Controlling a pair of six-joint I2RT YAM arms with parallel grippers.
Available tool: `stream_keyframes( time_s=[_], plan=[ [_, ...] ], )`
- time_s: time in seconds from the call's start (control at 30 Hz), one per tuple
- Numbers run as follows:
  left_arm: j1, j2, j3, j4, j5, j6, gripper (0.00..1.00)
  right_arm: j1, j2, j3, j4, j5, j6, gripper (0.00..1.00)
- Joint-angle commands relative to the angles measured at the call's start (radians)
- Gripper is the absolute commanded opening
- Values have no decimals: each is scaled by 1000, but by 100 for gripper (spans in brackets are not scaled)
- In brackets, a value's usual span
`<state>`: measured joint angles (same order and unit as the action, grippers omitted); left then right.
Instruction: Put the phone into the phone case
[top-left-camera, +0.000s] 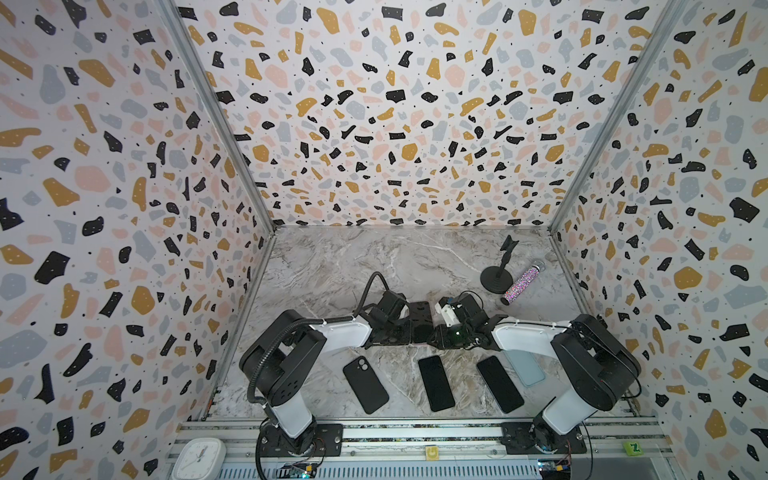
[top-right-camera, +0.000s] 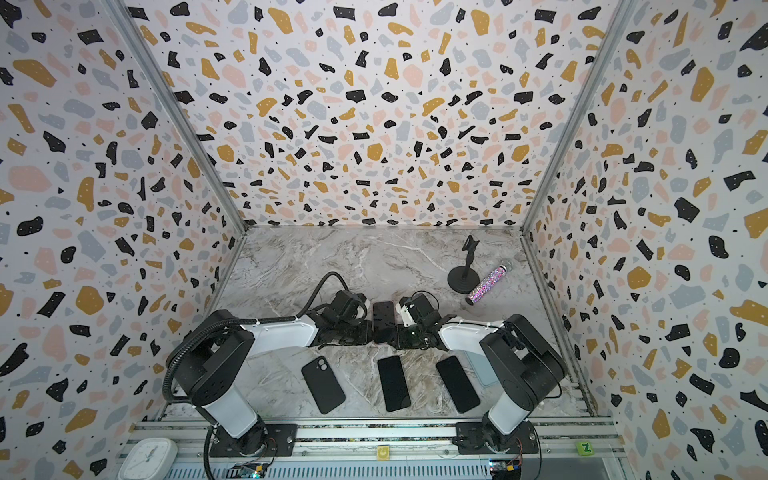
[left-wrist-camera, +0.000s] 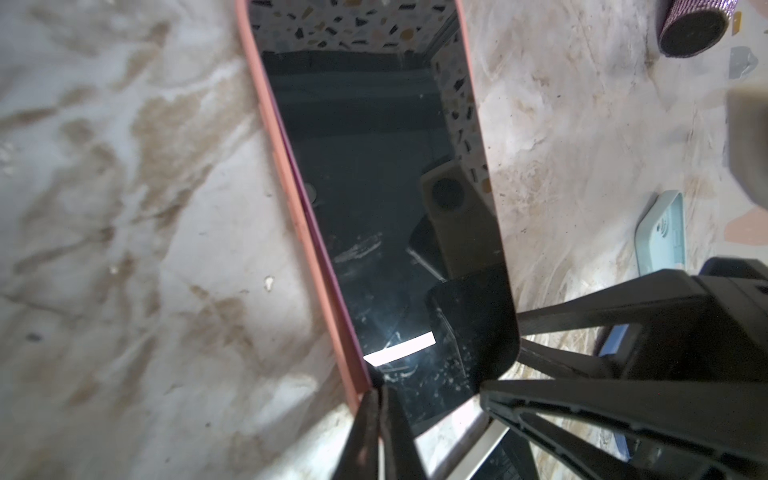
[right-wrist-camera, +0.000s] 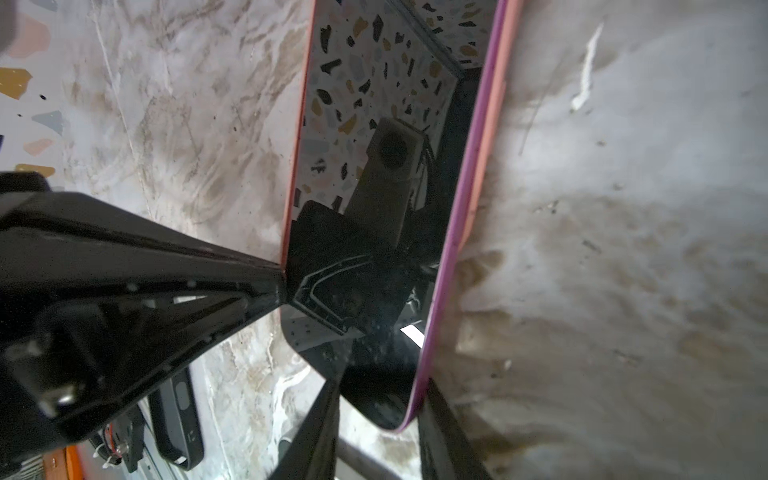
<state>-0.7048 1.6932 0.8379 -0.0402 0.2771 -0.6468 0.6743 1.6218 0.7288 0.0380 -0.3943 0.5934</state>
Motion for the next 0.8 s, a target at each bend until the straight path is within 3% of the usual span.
stream_keyframes(
  time_s=[0.0, 0.17, 0.3, 0.57, 0.77],
  plan=[
    [-9, -28, 28, -129, -70, 38, 23, 6, -64, 40, -57, 8, -37, 34],
    [12, -66, 13, -84, -39, 12, 40, -9, -87, 44, -78, 17, -11, 37],
    [33, -52, -15, -32, 7, -7, 47, -9, -69, 53, -78, 11, -4, 37],
    [36, -9, -44, 30, 57, -26, 48, -7, -39, 60, -70, 2, 3, 28],
    [36, 7, -59, 57, 73, -34, 47, -17, -61, 73, -113, 42, -13, 26]
  ],
)
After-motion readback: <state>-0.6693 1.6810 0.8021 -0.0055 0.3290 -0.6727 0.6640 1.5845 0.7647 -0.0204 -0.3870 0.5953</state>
